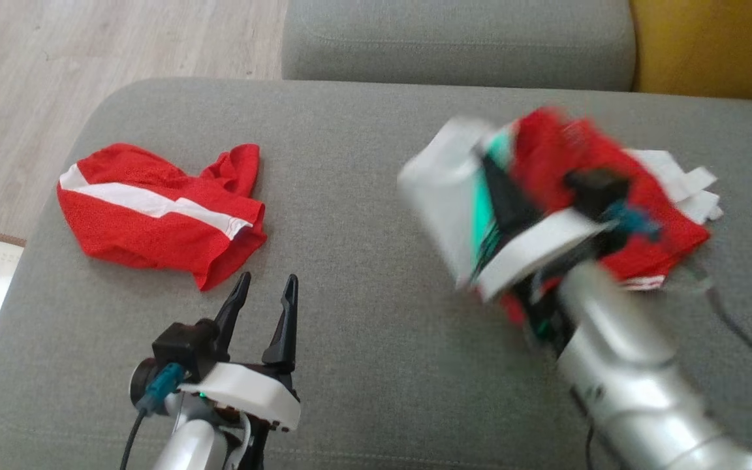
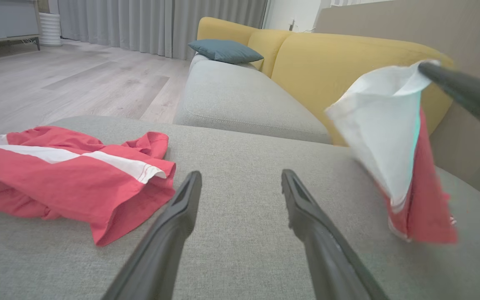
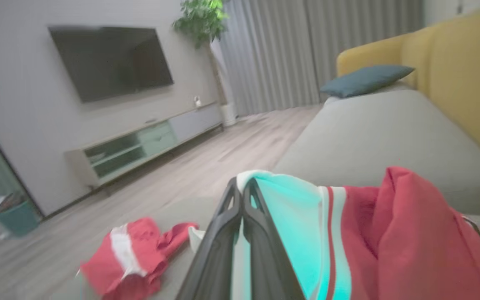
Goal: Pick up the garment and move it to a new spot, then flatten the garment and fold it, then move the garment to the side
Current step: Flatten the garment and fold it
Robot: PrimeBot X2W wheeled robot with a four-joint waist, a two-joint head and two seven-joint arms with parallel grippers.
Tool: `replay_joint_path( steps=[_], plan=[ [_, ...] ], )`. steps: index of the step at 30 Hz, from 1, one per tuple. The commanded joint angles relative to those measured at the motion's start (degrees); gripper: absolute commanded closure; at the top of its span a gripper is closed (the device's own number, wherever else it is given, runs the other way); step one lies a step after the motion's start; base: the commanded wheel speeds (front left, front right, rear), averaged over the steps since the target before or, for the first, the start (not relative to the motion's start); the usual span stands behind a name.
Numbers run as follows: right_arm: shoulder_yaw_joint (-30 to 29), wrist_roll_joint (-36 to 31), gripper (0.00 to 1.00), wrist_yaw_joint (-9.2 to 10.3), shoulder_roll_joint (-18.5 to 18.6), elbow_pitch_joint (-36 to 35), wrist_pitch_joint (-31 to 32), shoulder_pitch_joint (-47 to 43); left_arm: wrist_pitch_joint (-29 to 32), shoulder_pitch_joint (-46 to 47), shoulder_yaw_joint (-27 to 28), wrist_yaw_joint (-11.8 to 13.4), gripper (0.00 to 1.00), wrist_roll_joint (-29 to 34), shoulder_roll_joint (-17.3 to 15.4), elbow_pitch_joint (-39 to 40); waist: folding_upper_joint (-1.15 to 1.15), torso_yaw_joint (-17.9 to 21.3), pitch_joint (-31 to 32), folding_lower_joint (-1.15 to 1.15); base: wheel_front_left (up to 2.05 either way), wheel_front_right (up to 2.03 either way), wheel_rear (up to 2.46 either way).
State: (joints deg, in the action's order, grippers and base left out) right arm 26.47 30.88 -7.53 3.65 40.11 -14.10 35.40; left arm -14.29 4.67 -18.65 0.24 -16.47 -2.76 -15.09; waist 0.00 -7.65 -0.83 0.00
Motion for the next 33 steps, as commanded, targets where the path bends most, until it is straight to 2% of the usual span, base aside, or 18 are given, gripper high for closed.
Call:
replay_joint_path(
  steps=[1, 2, 3, 4, 8, 12, 17, 21, 22, 29, 33],
  plan=[
    [4.8, 0.76, 1.0, 0.04, -0.77, -2.16, 1.56, -0.81, -0.71, 1.09, 1.75, 0.19, 0.0, -0.18, -0.11, 1.64, 0.0, 0.11, 0.45, 0.0, 0.0, 0.0, 0.0],
    [7.03, 0.4, 1.0, 0.04, -0.77, -1.94, 2.5, -1.51, -0.71, 0.88, 1.79, 0.2, 0.0, -0.16, -0.11, 1.66, 0.0, 0.14, 0.63, 0.0, 0.0, 0.0, 0.0],
    [9.36, -0.07, 0.86, 0.04, -0.77, -1.83, 3.2, -2.09, -0.71, 0.7, 1.73, 0.18, 0.0, -0.13, -0.11, 1.65, 0.0, 0.11, 0.75, 0.0, 0.0, 0.0, 0.0],
    [11.24, 0.62, 0.0, 0.04, -0.77, -2.07, 3.7, -2.88, -0.71, 0.58, 1.62, 0.16, 0.0, -0.12, -0.11, 1.65, 0.0, 0.07, 0.85, 0.0, 0.0, 0.0, 0.0],
    [15.09, 2.58, 0.0, 0.04, -0.77, -1.63, 4.98, -4.6, -0.71, 0.33, 1.31, 0.39, 0.0, -0.33, -0.11, 1.79, 0.0, 0.33, 1.3, 0.0, 0.0, 0.0, 0.0],
    [12.69, 0.82, 0.0, 0.04, -0.77, 0.68, 3.51, -4.99, -0.71, 0.03, 1.78, 0.67, 0.0, -0.45, -0.11, 2.1, 0.0, 1.5, 1.91, 0.0, 0.0, 0.0, 0.0],
    [5.11, -3.51, 0.0, 0.04, 1.11, 1.89, 1.09, -6.97, -0.71, -0.38, 2.65, 0.83, 0.0, -0.76, -0.11, 2.69, 0.0, 3.78, 3.06, 0.0, 0.0, 0.0, 0.0],
    [-3.09, -8.13, 0.0, 0.04, 2.51, 0.19, -0.13, -10.96, -0.71, -0.51, 3.05, 1.11, 0.0, -1.23, -0.11, 3.59, 0.0, 5.79, 3.79, 0.0, 0.0, 0.0, 0.0],
    [-3.09, -8.13, 0.0, 0.04, 2.51, 0.19, -0.13, -10.96, -0.71, -0.51, 3.05, 1.11, 0.0, -1.23, -0.11, 3.59, 0.0, 5.79, 3.79, 0.0, 0.0, 0.0, 0.0],
    [-15.98, -16.78, 0.0, 0.04, 0.76, -8.56, -0.73, -21.95, -0.71, -1.06, 3.26, 1.9, 0.0, -2.48, -0.11, 4.82, 0.0, 8.93, 3.71, 0.0, 0.0, 0.0, 0.0],
    [-19.4, -19.96, 0.0, 0.04, -0.4, -13.31, -0.75, -26.86, -0.71, -1.25, 2.89, 1.93, 0.0, -2.56, -0.11, 4.69, 0.0, 9.85, 3.39, 0.0, 0.0, 0.0, 0.0]
  ],
)
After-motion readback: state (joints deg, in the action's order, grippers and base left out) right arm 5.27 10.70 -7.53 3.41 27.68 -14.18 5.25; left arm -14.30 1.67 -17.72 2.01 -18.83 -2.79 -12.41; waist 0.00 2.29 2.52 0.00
